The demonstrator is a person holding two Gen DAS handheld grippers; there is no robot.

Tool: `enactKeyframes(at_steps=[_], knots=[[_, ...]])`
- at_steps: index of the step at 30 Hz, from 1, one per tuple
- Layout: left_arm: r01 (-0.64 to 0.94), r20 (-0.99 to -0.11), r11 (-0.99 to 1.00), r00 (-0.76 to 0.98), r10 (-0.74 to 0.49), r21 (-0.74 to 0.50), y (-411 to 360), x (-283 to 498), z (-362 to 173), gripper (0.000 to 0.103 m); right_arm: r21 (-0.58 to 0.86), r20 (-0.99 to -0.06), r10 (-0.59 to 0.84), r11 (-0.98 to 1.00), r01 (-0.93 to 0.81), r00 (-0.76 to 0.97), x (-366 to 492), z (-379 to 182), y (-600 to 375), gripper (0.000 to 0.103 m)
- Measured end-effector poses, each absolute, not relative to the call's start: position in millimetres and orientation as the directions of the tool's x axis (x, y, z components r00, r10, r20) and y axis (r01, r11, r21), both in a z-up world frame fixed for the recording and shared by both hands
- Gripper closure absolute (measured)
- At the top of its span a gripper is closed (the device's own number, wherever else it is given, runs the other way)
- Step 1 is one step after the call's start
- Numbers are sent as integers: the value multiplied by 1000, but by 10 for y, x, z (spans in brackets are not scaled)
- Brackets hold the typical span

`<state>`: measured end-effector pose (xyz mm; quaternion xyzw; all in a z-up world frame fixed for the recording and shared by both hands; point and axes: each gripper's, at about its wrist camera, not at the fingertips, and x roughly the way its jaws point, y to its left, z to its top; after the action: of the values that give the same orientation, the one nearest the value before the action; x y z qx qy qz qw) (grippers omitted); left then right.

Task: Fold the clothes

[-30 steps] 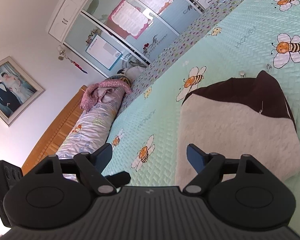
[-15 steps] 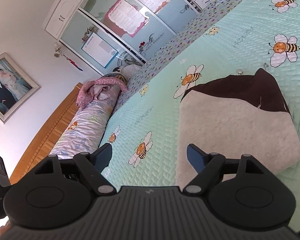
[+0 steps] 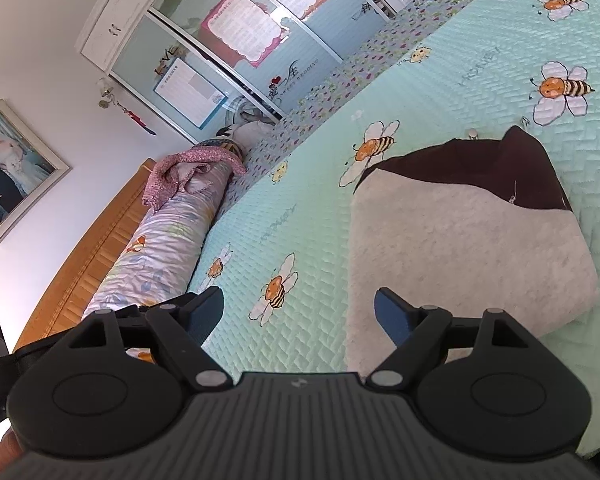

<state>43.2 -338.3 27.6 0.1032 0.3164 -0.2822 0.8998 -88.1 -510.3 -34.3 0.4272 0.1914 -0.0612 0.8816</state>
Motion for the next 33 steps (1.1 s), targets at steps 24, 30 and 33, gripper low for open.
enactKeyframes(at_steps=[24,30,33], knots=[[583,-662,813,613,-431,10,-3373,474,129,23,754,-431,106,587,293,896,-831,-588,-4995,19],[584,-671,811,607,-426,14,-3378,478,95,23,762,-431,116,578,292,895,-831,-606,-4992,19],[582,-676,813,606,-420,16,-3378,482,80,23,768,-430,120,569,293,895,-831,-619,-5003,19]])
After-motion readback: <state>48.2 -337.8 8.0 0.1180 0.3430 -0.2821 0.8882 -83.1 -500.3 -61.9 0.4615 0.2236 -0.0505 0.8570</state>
